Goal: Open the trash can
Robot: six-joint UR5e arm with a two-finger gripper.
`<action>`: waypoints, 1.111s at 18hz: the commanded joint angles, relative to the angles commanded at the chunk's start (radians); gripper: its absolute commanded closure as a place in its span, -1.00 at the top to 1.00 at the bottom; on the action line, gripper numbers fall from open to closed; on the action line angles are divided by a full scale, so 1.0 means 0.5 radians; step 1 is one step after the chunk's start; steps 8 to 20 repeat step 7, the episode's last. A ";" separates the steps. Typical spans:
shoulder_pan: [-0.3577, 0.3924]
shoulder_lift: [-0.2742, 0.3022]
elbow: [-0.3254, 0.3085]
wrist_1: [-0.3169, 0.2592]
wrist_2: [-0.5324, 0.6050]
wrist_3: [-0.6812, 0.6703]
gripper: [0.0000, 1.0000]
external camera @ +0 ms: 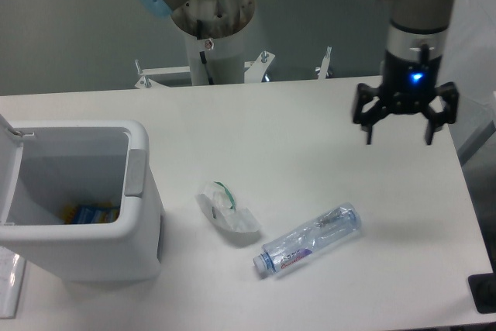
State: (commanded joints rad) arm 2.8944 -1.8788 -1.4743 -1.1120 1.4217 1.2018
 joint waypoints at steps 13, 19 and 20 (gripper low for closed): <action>-0.015 -0.194 0.065 -0.092 0.366 0.348 1.00; -0.015 -0.194 0.065 -0.092 0.366 0.348 1.00; -0.015 -0.194 0.065 -0.092 0.366 0.348 1.00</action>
